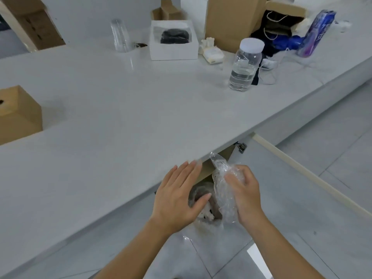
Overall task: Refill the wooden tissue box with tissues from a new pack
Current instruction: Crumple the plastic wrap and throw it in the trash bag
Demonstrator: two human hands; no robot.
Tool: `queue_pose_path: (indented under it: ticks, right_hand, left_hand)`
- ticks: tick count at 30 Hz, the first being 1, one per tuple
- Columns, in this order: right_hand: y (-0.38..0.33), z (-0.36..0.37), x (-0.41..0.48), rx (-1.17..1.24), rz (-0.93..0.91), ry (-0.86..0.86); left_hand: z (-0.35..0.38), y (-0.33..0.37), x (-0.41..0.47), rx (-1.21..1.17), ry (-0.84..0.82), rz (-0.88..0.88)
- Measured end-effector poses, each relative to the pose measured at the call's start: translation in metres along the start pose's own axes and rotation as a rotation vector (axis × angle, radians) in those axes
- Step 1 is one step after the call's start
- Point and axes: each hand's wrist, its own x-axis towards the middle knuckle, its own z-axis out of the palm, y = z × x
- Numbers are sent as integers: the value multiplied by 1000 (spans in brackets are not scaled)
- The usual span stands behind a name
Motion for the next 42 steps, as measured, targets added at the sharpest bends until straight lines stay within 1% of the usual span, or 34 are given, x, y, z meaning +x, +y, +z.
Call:
queue_pose_path:
  ticks: [2,5,7,9,13,18,20,22,24,25,26,28,29,30,33,35,37,39,42]
  right_hand:
    - [23,-14,13,-29,-3,-25]
    - [72,-32,36,-55,-13,-54]
    - [106,-39,51,-90,-31,-54]
    - [143,-44,66,-109,-19,-58]
    - [216,-46,96,-121,6,-73]
    - [317,-32,141,-199,-8,-108]
    - [352,-23,155,-231,-15,-120]
    - [385,-13,170,-251,-25,-128]
    - [416,-3,184,-291,-12,-177]
    - [432,3,191,-380,-5,-208]
    - [449,7,198,-533,-24,-239]
    - [472,15,209,-872,-112,-315]
    - [481,19,214,-969,-136,-345]
    - [489,23,217,-1013,-135,-377]
    - [511,35,221,-1023,-68,-466]
    - [524,42,221,-1071,-71,-459]
    - [534,46,223,-1162,-134,-446]
    - [540,47,223,-1302,-150,-529]
    - [544,47,224,-1590,-211,-675]
  left_hand:
    - [28,-7,-3,38,-37,3]
    - [77,-18,-6,118,-51,24]
    - [109,-23,-8,114,-87,10]
    - [143,-36,-10,122,-114,-53]
    - [206,-77,-9,174,-105,-223]
    - [286,-145,-6,279,-100,-317]
    - [309,-173,-5,312,-106,-382]
    - [325,-193,-2,356,-64,-450]
    - [337,-203,2,409,-27,-482]
    - [340,-205,4,427,-24,-488]
    - [343,-207,4,440,-24,-492]
    - [344,-208,4,445,-20,-500]
    - [344,-208,3,439,-19,-503]
    - [344,-209,2,437,-15,-502]
    - [343,-209,2,439,-14,-496]
    - [343,-210,3,429,-22,-503]
    - [343,-210,2,426,-32,-506]
    - [342,-210,2,416,-21,-500]
    - [342,-210,2,417,-19,-506]
